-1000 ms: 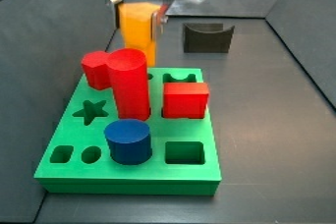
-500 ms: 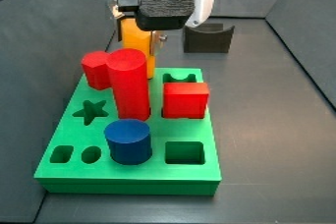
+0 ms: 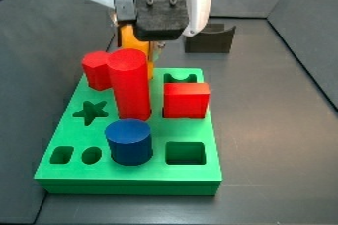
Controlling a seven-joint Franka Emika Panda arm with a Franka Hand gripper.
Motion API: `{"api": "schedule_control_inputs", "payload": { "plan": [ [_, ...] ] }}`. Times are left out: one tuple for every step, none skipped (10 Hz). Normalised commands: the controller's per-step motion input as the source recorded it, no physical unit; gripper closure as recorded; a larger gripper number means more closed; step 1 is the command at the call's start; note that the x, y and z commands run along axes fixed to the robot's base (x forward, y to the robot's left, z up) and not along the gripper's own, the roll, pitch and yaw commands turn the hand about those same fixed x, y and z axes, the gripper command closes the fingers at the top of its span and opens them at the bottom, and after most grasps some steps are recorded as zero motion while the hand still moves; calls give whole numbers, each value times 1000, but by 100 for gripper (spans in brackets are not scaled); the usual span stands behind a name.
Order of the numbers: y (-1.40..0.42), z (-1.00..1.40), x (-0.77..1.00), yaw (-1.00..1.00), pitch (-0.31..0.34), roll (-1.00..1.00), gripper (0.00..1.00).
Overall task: Pick up the 3 prong object. Move up. Move to above the board. Insert the 3 prong object.
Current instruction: Insert the 3 prong object.
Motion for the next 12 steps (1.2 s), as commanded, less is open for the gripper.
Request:
{"api": "schedule_control_inputs", "payload": {
  "plan": [
    [20,-463,0,-89,-57,-214,100],
    [0,-474,0,-94,-36,-134,100],
    [0,-434,0,-89,0,-60,100],
    [0,-420,0,-77,0,-29,100],
    [0,-306,0,-17,0,-43,100],
    [6,-303,0,0,0,-27,100],
    [129,-297,-206,0,-61,-49,100],
    [154,-280,-246,0,-117,-117,100],
    [71,-214,-369,0,-209,-149,100],
    [71,-140,-391,0,-317,-219,100],
    [97,-117,-397,0,-379,-261,100],
    [0,-166,-229,0,-221,-124,100]
  ]
}}
